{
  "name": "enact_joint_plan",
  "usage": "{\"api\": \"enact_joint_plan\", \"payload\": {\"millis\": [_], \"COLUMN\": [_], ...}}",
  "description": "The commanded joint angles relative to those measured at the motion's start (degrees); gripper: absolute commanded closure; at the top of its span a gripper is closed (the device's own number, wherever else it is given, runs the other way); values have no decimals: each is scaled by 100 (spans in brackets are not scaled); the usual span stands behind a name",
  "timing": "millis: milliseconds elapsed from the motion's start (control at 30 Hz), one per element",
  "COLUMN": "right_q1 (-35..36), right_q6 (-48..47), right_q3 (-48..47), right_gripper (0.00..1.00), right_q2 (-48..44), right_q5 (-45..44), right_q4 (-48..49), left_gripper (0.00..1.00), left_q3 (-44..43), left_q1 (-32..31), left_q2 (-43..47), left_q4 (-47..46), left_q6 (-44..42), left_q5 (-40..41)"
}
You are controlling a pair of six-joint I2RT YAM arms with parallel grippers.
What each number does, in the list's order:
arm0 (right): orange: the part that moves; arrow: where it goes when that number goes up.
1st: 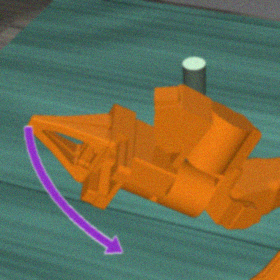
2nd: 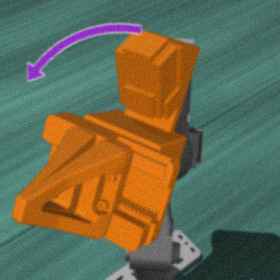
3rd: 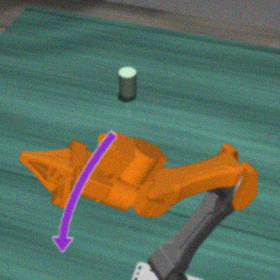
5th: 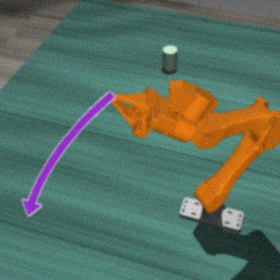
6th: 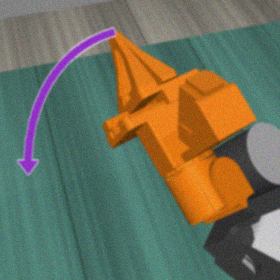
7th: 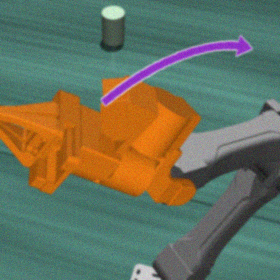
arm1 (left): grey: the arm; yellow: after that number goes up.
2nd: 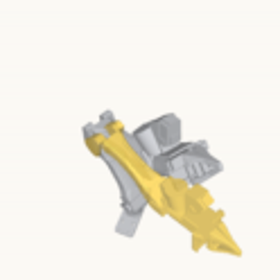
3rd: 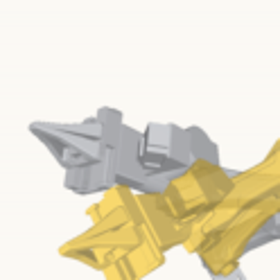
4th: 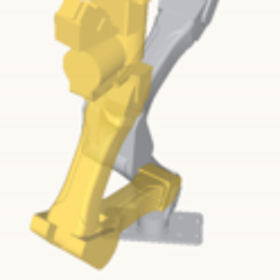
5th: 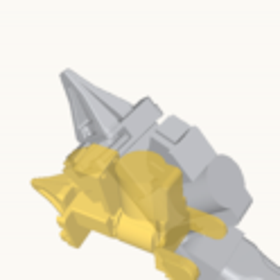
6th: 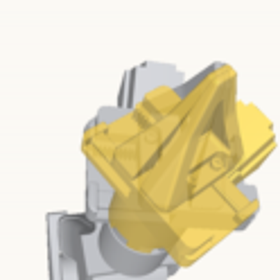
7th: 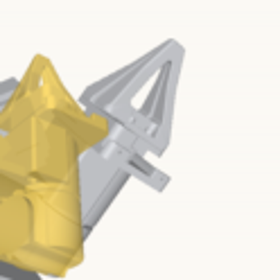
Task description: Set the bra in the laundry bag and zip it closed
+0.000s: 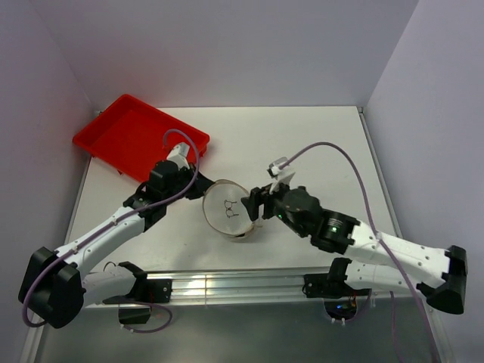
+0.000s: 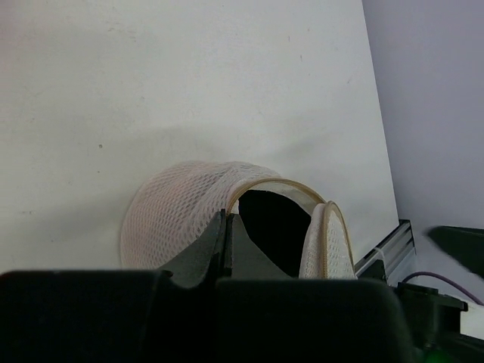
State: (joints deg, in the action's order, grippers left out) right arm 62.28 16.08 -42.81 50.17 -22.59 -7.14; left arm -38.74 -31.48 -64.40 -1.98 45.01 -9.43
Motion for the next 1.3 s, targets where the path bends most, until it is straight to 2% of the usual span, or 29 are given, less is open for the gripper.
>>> {"api": "enact_joint_plan", "payload": {"millis": [0, 133, 233, 367, 633, 667, 733, 767, 833, 867, 1000, 1033, 1267], "right_q1": [-329, -629, -796, -1139, -1736, -1780, -1860, -1930, -2000, -2079, -2237, -2273, -2326], "right_q6": [1465, 2171, 2400, 2549, 2804, 2831, 2857, 2883, 2919, 2980, 3077, 3129, 3375], "right_q3": [-254, 167, 431, 527, 817, 835, 870, 879, 958, 993, 1160, 1256, 1573], "right_gripper": [20, 18, 18, 30, 35, 40, 44, 54, 60, 71, 97, 100, 100], "right_q2": [642, 485, 414, 502, 748, 748, 775, 792, 819, 810, 661, 608, 64], "right_q5": [18, 307, 193, 824, 1731, 1801, 1960, 2038, 2232, 2380, 2409, 2356, 1610], "right_q4": [-771, -272, 10, 291, 906, 933, 1021, 1056, 1205, 1293, 1390, 1416, 1557], "left_gripper": [100, 100, 100, 100, 100, 100, 100, 100, 100, 100, 100, 100, 99], "left_q3": [-450, -494, -582, -626, -635, -643, -661, -678, -679, -687, -792, -845, -1617], "left_q1": [37, 28, 37, 28, 37, 28, 28, 28, 37, 28, 55, 46, 99], "left_q2": [-64, 33, -2, -107, -187, -187, -230, -248, -301, -318, -424, -485, -784], "left_q4": [101, 180, 391, 470, 365, 365, 347, 339, 303, 295, 338, 399, 970], "left_q6": [-300, -388, -467, -520, -564, -573, -573, -564, -546, -546, -581, -599, -810], "left_q5": [11, 274, 337, 319, 161, 161, 126, 100, 56, 47, 82, 178, 687]}}
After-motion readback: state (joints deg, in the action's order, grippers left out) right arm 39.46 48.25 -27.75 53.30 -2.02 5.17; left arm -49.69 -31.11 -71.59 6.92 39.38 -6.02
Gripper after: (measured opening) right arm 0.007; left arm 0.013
